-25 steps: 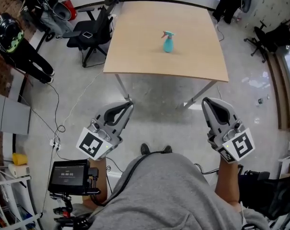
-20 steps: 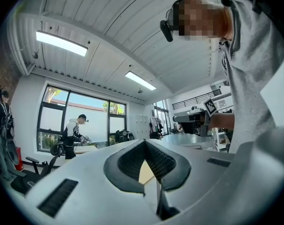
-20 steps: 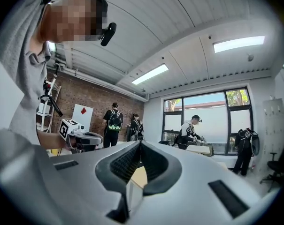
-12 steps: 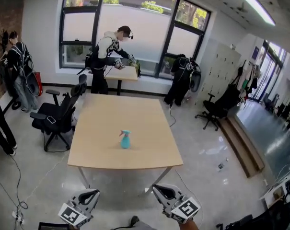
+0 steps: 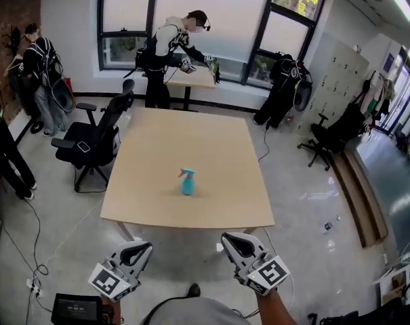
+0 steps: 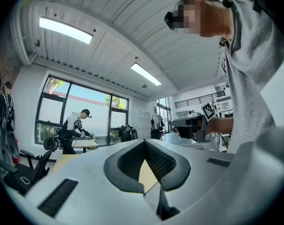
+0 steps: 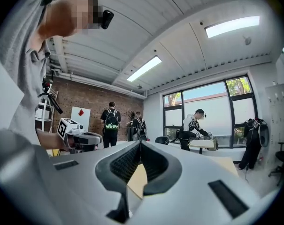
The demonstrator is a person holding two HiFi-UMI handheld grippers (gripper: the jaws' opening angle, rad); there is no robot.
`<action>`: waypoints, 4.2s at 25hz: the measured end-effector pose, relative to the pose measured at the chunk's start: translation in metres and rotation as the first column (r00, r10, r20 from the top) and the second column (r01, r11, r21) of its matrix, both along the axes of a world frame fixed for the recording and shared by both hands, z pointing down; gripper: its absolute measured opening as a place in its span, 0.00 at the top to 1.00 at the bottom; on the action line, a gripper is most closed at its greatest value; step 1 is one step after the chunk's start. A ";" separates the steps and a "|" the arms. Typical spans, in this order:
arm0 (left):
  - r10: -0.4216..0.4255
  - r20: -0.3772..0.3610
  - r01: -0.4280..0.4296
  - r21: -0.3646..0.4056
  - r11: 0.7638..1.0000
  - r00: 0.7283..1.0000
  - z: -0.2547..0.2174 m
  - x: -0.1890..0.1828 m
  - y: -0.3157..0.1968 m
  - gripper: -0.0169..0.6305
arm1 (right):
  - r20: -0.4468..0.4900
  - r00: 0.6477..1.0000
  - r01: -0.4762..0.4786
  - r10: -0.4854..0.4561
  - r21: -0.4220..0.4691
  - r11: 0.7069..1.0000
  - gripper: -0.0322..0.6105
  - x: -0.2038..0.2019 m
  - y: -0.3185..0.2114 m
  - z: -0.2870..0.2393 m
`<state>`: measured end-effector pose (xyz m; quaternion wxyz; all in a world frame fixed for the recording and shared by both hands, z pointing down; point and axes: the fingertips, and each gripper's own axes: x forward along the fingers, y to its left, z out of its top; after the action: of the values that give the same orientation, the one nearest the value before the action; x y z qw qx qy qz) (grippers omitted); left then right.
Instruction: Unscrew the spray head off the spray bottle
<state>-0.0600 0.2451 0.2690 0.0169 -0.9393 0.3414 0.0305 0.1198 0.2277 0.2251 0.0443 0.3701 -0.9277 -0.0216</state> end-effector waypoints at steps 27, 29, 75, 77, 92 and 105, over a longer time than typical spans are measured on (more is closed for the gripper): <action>0.073 -0.029 -0.075 -0.070 0.995 0.997 0.032 0.034 -0.307 0.97 | -0.044 0.999 -0.003 -0.003 -0.136 0.991 0.94 -0.008 -0.277 0.038; 0.120 -0.036 -0.122 -0.066 0.990 0.992 0.040 0.028 -0.338 0.97 | -0.051 0.998 -0.049 0.043 -0.124 0.991 0.94 -0.015 -0.307 0.047; 0.131 0.082 -0.081 -0.449 0.890 0.988 0.280 0.025 -0.438 0.96 | -0.123 0.992 -0.018 -0.042 -0.448 0.894 0.94 -0.017 -0.435 0.189; 0.155 0.110 -0.087 -0.465 0.881 0.982 0.294 0.031 -0.432 0.91 | -0.127 0.992 -0.032 -0.028 -0.448 0.893 0.94 -0.010 -0.431 0.184; 0.223 0.278 -0.107 -0.378 0.920 0.934 0.362 0.151 -0.479 0.27 | -0.174 0.984 -0.110 0.029 -0.475 0.873 0.94 0.004 -0.420 0.176; 0.284 0.319 -0.138 -0.411 0.901 0.904 0.377 0.184 -0.479 0.36 | -0.194 0.979 -0.147 0.056 -0.497 0.855 0.94 0.020 -0.414 0.174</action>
<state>0.1241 -0.2340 0.6463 -0.1039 -0.9451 0.2257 -0.2124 0.1393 -0.1859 0.3989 0.2217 0.3905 -0.8721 0.1942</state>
